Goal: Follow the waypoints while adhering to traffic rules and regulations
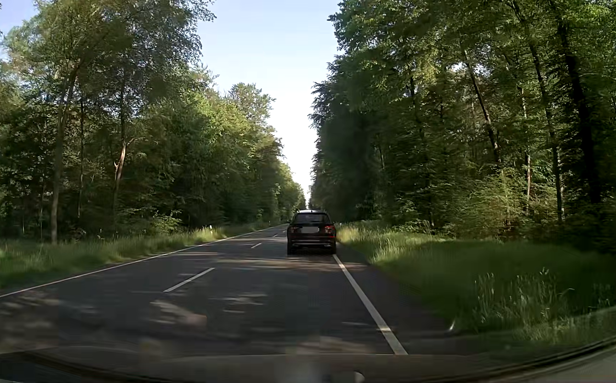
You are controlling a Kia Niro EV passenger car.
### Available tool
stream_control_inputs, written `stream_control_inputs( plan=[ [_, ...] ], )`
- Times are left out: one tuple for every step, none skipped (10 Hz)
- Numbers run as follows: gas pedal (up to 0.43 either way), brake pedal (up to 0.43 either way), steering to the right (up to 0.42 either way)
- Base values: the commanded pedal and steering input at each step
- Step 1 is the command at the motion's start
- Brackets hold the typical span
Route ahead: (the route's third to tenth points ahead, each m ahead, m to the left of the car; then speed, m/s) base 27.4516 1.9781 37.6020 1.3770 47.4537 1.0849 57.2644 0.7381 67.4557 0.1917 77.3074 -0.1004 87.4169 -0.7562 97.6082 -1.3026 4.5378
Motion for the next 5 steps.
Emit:
stream_control_inputs(
  plan=[
    [0.000, 0.000, -0.002],
    [0.000, 0.000, -0.001],
    [0.000, 0.000, -0.001],
    [0.000, 0.000, -0.002],
    [0.000, 0.000, -0.001]
  ],
)
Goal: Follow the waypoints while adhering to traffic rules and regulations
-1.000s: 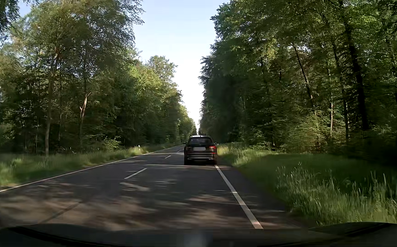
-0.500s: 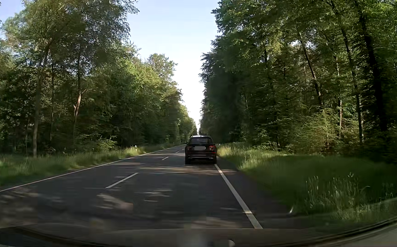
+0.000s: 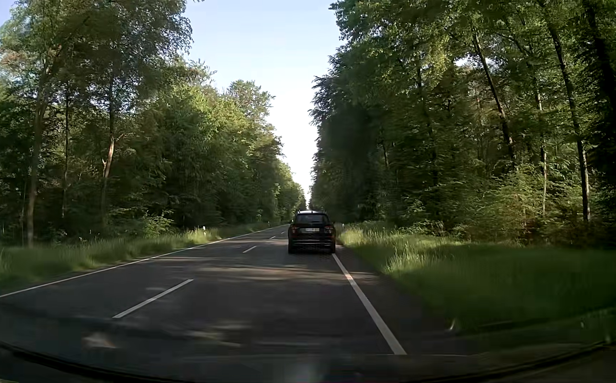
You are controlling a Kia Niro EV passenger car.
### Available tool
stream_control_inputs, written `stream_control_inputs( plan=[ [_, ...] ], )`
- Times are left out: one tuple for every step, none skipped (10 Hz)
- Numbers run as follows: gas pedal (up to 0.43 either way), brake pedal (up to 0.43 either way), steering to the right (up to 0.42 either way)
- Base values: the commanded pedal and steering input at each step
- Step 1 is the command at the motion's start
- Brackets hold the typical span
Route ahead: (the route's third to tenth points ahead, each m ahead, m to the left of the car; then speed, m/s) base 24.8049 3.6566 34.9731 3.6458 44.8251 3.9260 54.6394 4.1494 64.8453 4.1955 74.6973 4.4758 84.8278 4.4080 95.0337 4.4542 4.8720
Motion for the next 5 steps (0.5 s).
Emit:
stream_control_inputs(
  plan=[
    [0.000, 0.000, -0.002],
    [0.000, 0.000, -0.001],
    [0.000, 0.000, -0.002],
    [0.000, 0.000, -0.001],
    [0.000, 0.000, -0.002]
  ],
)
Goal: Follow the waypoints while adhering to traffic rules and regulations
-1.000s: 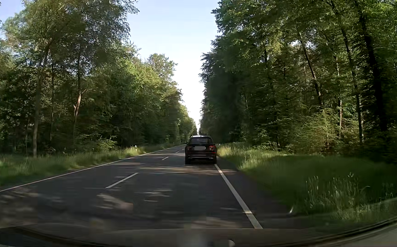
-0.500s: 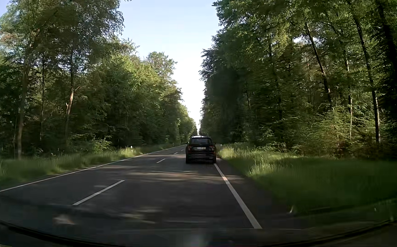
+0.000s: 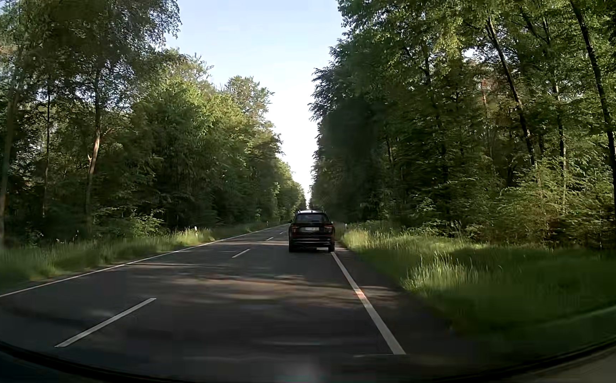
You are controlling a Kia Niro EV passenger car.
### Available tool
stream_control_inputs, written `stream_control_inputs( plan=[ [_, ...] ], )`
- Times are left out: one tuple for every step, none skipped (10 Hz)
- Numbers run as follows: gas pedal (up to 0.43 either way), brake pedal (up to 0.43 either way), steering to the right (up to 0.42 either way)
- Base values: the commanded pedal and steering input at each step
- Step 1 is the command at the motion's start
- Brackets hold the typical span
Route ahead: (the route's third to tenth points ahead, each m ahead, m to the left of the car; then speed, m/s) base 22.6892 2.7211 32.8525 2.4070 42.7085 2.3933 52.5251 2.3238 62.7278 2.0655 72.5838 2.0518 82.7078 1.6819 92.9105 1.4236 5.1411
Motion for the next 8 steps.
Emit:
stream_control_inputs(
  plan=[
    [0.000, 0.000, -0.002],
    [0.000, 0.000, -0.001],
    [0.000, 0.000, -0.002],
    [0.000, 0.000, -0.001],
    [0.000, 0.000, -0.001],
    [0.000, 0.000, -0.001],
    [0.000, 0.000, -0.001],
    [0.000, 0.000, -0.001]
  ],
)
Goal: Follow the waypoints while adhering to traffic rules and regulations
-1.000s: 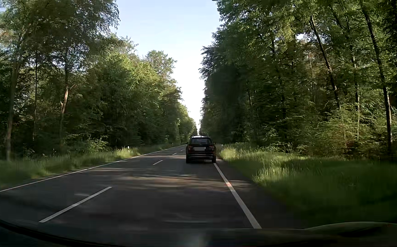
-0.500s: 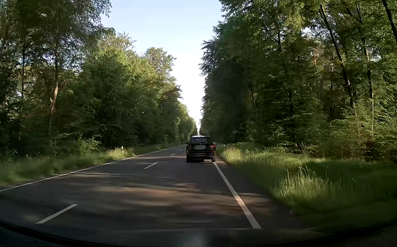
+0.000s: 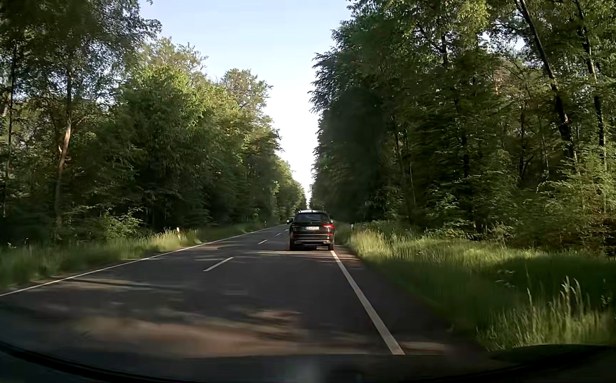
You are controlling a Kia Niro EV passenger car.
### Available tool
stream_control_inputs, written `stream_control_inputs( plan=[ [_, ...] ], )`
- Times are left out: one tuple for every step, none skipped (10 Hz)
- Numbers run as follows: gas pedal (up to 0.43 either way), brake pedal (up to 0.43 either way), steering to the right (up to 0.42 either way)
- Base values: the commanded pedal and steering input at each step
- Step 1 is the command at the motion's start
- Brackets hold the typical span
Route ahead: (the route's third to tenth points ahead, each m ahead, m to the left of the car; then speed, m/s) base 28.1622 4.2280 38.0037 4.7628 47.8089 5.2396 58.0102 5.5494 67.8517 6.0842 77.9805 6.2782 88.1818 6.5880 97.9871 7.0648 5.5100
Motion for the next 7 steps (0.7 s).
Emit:
stream_control_inputs(
  plan=[
    [0.000, 0.000, -0.002],
    [0.000, 0.000, -0.002],
    [0.000, 0.000, -0.002],
    [0.000, 0.000, -0.003],
    [0.000, 0.000, -0.004],
    [0.000, 0.000, -0.005],
    [0.000, 0.000, -0.005]
  ],
)
